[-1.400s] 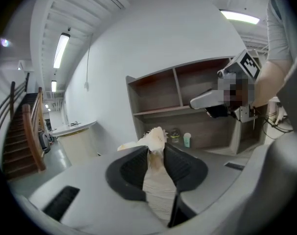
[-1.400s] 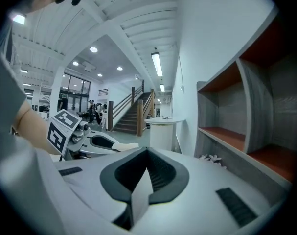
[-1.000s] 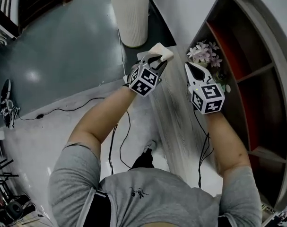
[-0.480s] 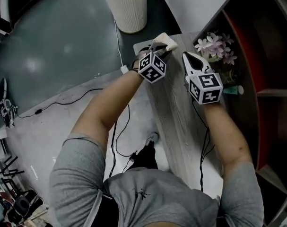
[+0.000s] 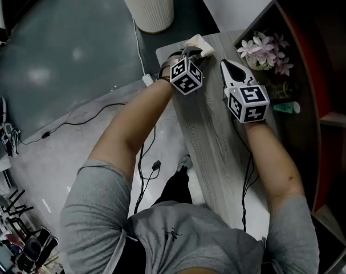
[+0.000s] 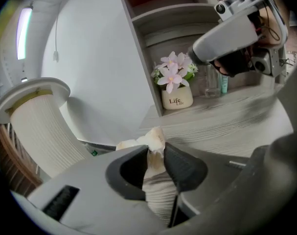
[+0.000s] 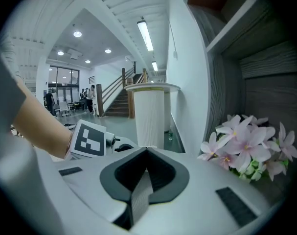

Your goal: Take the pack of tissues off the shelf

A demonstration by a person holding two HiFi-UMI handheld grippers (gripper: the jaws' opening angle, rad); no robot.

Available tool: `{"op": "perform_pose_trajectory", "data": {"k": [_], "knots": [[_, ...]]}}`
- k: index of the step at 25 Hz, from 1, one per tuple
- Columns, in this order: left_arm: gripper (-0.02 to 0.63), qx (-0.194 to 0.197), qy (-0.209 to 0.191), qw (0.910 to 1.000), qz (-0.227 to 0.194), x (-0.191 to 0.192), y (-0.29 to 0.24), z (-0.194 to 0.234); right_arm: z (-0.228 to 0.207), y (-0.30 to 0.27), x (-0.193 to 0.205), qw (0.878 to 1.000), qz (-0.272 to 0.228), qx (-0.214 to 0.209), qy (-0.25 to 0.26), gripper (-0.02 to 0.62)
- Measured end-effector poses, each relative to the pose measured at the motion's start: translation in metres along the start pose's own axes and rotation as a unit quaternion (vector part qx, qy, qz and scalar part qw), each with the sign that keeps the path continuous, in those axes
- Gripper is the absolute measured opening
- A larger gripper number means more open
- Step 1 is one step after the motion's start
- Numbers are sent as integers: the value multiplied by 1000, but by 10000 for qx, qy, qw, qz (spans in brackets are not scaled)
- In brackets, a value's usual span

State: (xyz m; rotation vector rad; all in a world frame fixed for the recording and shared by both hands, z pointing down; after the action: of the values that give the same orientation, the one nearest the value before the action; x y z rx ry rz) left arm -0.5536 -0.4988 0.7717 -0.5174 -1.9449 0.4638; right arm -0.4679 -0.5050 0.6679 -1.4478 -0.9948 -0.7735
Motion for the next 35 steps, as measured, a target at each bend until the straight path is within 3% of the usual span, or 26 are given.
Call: {"op": "perform_pose_trajectory", "data": {"k": [11,15,16,18,20,35], "knots": [[129,65,237,9997,-12,11,-3,-5,0,5,9,9999,89,55,-31,9],[143,113,487,9987,109,10,-3,-5,4,11,11,9999,132,66,-25,8],[153,210,561,9981,165,9,-3,-6,5,14,10,9999,134,72,-20,8],[262,467,676,9962,274,4,-1,-11,8,19,6,9999,126,79,7,8],[305,593,749,9950,278,-3,6,-13,10,25,0,9999,97,84,62,8],[307,47,967,9923,-773,-107,95,26,31,86,-70,9978,-445,243,420,8]]}}
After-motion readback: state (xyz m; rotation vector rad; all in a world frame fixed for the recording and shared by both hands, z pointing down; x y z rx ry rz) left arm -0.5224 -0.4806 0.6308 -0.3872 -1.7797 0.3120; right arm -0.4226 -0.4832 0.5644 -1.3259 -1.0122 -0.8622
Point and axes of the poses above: the fingertips, and each gripper's own axes: y backward along the fingers, z to its left, x out of its underside, the point moved 3 cm from there along y, backward along the fingers, and after that the axes turned 10 degrees about -x, right-handed, at the moved point
